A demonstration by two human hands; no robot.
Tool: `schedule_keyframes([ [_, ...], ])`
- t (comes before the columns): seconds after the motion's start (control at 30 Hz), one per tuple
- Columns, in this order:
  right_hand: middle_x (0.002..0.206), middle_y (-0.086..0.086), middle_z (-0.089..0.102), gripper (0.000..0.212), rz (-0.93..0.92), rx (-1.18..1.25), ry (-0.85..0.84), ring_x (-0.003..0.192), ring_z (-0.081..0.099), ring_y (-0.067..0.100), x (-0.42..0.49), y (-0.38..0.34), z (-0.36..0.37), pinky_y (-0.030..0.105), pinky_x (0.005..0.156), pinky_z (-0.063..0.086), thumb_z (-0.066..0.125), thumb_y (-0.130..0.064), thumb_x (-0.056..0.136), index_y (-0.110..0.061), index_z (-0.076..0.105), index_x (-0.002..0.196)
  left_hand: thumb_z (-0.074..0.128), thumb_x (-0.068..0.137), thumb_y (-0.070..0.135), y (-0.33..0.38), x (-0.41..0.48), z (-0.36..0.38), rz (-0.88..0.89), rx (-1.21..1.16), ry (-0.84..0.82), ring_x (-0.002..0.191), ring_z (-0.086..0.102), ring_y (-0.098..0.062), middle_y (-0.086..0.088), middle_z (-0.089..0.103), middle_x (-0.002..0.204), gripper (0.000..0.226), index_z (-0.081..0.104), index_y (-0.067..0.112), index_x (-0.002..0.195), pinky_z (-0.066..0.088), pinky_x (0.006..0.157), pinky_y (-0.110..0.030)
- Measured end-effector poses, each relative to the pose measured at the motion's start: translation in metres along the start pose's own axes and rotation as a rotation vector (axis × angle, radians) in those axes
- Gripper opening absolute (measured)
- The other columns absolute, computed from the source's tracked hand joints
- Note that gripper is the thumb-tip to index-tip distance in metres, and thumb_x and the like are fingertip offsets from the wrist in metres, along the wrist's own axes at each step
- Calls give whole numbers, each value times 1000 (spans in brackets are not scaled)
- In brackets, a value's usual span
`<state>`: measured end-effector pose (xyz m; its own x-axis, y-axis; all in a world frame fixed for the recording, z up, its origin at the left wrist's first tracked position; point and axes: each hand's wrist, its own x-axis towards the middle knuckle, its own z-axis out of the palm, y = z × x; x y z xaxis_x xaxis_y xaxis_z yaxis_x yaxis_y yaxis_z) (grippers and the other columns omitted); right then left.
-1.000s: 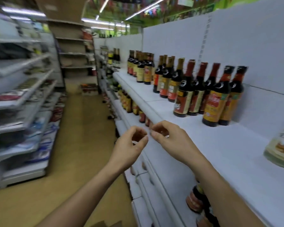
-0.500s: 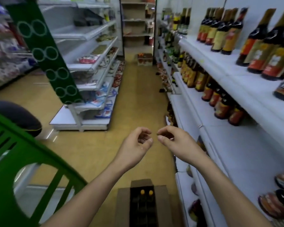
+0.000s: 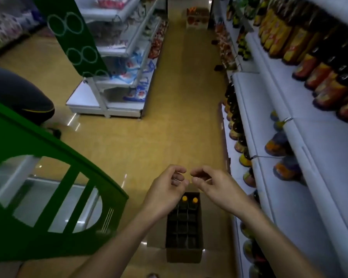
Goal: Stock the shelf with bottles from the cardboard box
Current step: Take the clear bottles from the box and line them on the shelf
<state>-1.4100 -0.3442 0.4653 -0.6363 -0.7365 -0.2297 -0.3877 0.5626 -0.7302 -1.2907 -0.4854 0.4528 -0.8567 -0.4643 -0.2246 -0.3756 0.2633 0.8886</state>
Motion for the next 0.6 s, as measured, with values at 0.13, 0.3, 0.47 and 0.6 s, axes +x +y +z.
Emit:
schedule_keyframes([
  [0.13,107,-18,69,15,36,41,-36,102,64,-2,19,66,46,26,88,55,62,-35,100,-34,66,115,66,97,21,-64,19,33,-59,3,10,91,62,0,4,64,108,27,59,26,124,45,68,-2],
  [0.3,104,-16,68,20,92,29,-59,101,64,1,49,158,110,32,89,57,63,-36,100,-31,66,119,67,97,22,-167,50,88,-118,4,16,92,62,-5,3,63,107,29,59,26,124,50,69,-7],
  [0.47,111,-14,67,25,126,-35,-83,102,62,3,95,257,183,31,90,55,61,-36,101,-29,65,125,66,97,27,-296,91,156,-165,45,-62,98,62,-6,10,59,107,33,54,32,128,53,75,-19],
  [0.6,118,-9,67,30,114,-146,-122,109,61,10,144,332,239,34,92,54,59,-38,102,-28,63,130,69,95,25,-393,139,203,-179,92,-92,96,63,-10,9,57,106,38,50,37,125,57,78,-28],
])
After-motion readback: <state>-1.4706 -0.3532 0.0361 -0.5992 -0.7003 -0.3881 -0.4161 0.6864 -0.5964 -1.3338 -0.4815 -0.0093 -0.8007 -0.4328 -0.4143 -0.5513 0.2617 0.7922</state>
